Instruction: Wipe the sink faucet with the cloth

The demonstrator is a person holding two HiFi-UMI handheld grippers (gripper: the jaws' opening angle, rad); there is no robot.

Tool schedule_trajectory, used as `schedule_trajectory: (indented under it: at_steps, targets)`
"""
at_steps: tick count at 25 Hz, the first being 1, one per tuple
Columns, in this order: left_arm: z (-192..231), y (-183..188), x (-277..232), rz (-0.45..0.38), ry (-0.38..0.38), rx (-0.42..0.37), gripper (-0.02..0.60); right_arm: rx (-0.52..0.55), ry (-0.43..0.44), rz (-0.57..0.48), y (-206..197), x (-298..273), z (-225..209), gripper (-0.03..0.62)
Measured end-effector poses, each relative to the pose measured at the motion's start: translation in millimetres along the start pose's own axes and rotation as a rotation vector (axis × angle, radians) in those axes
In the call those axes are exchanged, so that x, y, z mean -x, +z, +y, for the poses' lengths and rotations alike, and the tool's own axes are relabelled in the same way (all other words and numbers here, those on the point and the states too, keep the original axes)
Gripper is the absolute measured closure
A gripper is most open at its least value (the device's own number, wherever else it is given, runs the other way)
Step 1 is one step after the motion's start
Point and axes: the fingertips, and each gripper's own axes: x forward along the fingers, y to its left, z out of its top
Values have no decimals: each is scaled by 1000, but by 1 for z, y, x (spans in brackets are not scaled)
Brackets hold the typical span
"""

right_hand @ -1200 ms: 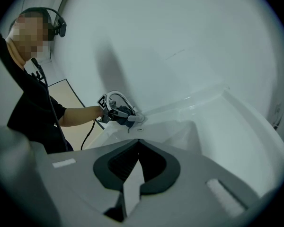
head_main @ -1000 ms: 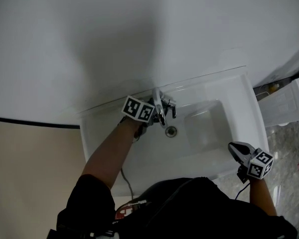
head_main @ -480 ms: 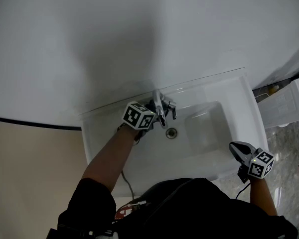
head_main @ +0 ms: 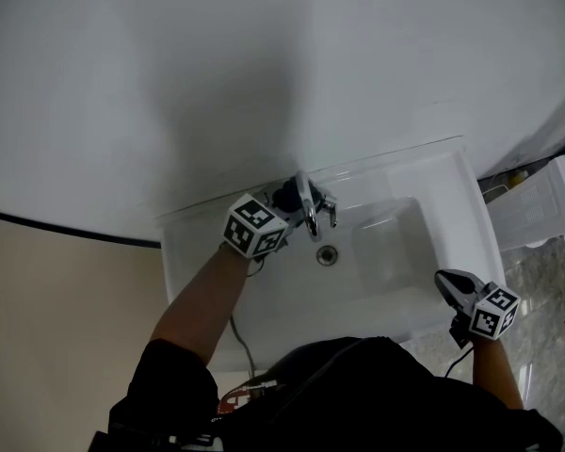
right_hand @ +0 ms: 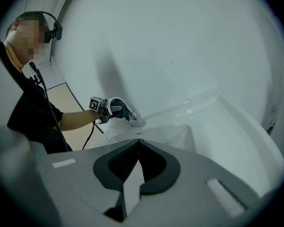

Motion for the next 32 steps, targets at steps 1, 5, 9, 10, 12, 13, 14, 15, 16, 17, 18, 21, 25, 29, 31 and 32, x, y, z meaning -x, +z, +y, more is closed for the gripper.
schedule_trajectory:
  at_steps: [1,5,9,10,12,13,14,15,16,17,18,21,25,29,31,32]
  targets:
    - [-4,6,2,-18,-2,-23,465,-1,-3,-2,0,2,0,592]
    - [-10,12,7,-16,31,-148,465,8,-5,-13,4,7,2,592]
    - [-21,10,12,23,48,-398,466,20,0,-18,6,13,7,592]
    - [-25,9,13,39,50,-477,465,20,-1,-20,5,15,8,592]
    - [-34,5,16,72,54,-621,466,22,-5,-23,4,19,8,593]
    - [-38,1,17,92,57,-690,466,24,-6,-22,3,20,8,592]
    - [-42,-3,18,118,60,-760,466,25,-6,-21,2,21,9,592]
    - [-46,-9,19,145,61,-829,466,26,-5,-20,2,21,11,592]
    - [-50,-14,20,172,59,-894,466,28,-3,-19,2,21,13,592]
    - [-53,-19,21,193,54,-946,466,33,0,-19,3,20,15,592]
    - [-55,-25,22,209,46,-977,466,37,3,-19,3,20,16,592]
    - [-47,-50,25,265,30,-883,466,41,5,-19,4,19,17,592]
    - [7,-105,21,409,161,-427,466,31,-2,-9,0,22,16,592]
    - [53,-117,7,466,298,-225,466,26,-21,7,-6,27,12,593]
    - [66,-112,-6,490,329,-249,465,18,-36,8,-9,32,7,592]
    - [71,-110,-13,504,338,-273,466,15,-43,8,-11,34,4,593]
